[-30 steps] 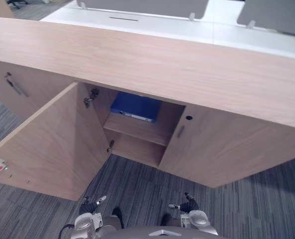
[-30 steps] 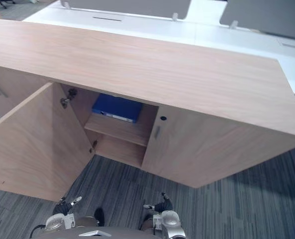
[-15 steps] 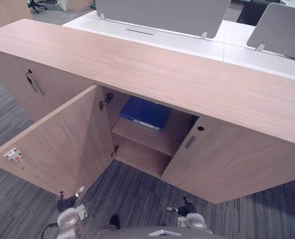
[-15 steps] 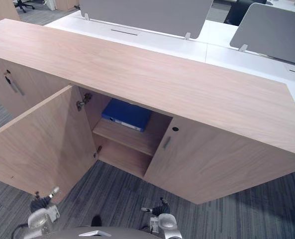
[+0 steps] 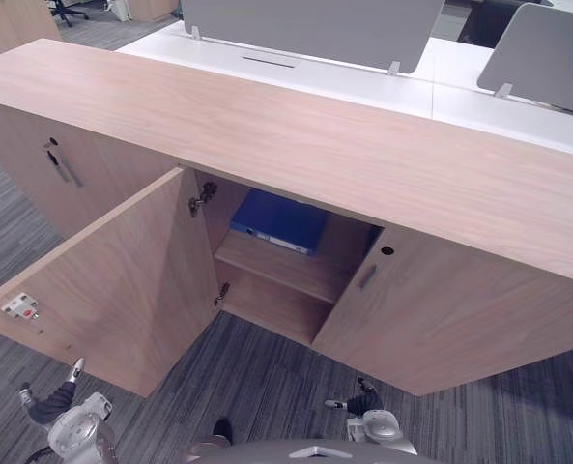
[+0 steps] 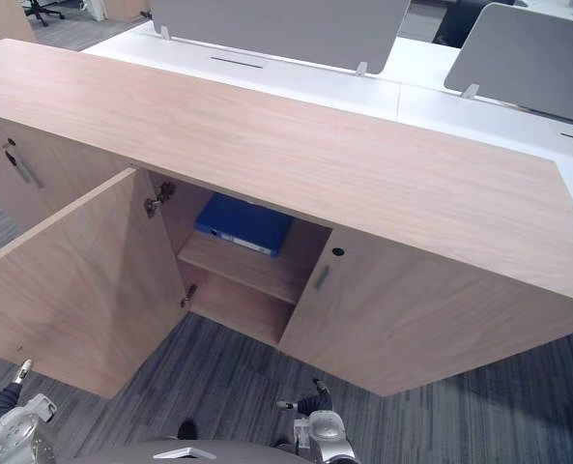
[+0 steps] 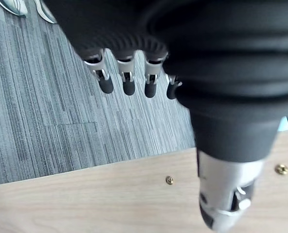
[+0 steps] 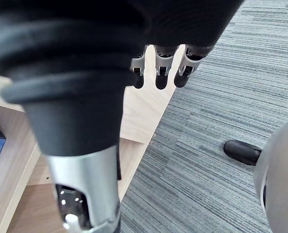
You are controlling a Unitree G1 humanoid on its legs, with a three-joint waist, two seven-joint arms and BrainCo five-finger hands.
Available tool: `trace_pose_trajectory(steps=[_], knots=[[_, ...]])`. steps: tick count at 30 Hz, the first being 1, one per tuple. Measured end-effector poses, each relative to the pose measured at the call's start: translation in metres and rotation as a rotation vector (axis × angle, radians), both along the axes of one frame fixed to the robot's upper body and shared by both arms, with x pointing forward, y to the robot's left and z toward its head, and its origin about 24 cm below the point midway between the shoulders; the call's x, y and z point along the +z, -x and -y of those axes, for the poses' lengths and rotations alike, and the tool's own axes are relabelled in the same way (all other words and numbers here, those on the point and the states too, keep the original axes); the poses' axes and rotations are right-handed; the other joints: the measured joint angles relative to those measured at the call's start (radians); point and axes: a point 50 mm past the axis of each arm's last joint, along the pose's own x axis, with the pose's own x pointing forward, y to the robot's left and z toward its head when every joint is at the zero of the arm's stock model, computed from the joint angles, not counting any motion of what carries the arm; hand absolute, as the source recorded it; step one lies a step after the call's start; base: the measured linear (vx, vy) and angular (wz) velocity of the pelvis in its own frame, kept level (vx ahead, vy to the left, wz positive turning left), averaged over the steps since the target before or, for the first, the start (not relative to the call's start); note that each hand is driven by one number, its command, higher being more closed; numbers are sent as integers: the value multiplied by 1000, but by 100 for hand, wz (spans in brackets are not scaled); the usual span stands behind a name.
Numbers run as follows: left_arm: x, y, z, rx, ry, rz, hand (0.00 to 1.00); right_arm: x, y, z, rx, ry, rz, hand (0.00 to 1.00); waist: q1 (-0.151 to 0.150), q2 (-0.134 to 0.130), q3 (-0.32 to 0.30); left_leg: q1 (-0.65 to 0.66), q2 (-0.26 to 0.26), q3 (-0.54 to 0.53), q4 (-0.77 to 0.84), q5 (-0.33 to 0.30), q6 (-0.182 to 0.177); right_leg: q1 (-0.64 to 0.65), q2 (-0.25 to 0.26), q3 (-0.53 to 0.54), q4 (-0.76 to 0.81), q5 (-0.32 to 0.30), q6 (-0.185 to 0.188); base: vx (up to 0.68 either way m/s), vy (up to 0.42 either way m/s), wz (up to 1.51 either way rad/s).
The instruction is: Walk over to the cabinet, pick up the folder, carry it to the office cabinet, place the folder inside the office cabinet, then close the office cabinet door
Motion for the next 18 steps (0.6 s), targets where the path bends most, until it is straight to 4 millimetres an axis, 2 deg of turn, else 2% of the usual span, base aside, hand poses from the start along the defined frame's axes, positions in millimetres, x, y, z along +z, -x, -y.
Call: trace_pose_trajectory(steps=[5, 11, 18], knots=[[-8, 13, -1, 52, 39, -25, 0, -5, 11, 0, -6, -1, -40, 0, -2, -6, 5, 9, -2, 4, 0, -14, -3, 16, -2, 6, -9, -2, 3, -15, 3, -3], [-13, 23, -1, 57, 46, -59, 0, -5, 11, 0, -11, 3, -39, 0, 0, -13, 3, 10, -6, 1, 0, -18, 1, 20, -4, 4, -14, -7, 8, 17, 0, 1], [-8, 6, 6, -70, -7, -81, 0, -4, 9, 0, -9, 3, -36, 0, -1, -13, 2, 14, -8, -15, 0, -21, 0, 31, -1, -7, -26, -8, 7, 43, -10, 6]])
